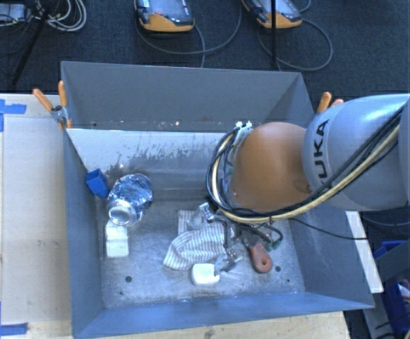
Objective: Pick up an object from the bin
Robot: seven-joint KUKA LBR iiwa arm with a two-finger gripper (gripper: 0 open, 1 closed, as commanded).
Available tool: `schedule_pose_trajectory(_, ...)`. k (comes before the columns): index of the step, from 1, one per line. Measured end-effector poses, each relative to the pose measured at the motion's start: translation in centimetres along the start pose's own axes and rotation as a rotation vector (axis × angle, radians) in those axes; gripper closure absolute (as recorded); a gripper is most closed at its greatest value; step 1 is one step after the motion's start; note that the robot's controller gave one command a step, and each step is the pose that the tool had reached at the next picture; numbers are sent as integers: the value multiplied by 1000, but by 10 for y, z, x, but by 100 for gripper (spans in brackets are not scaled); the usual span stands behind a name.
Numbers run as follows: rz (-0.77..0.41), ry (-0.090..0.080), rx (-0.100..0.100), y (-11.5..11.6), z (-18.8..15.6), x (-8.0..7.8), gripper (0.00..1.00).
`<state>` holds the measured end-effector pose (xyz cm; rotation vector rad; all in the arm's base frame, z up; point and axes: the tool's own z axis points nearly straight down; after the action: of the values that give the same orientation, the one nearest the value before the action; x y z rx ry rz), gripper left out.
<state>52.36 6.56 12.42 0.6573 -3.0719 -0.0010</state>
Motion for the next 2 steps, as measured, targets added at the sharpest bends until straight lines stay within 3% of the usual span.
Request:
schedule_pose_trajectory(1,-152,17,-2,3,36,-2,0)
schedule_pose_trajectory(2,-278,14,-11,-42,45,-45,100)
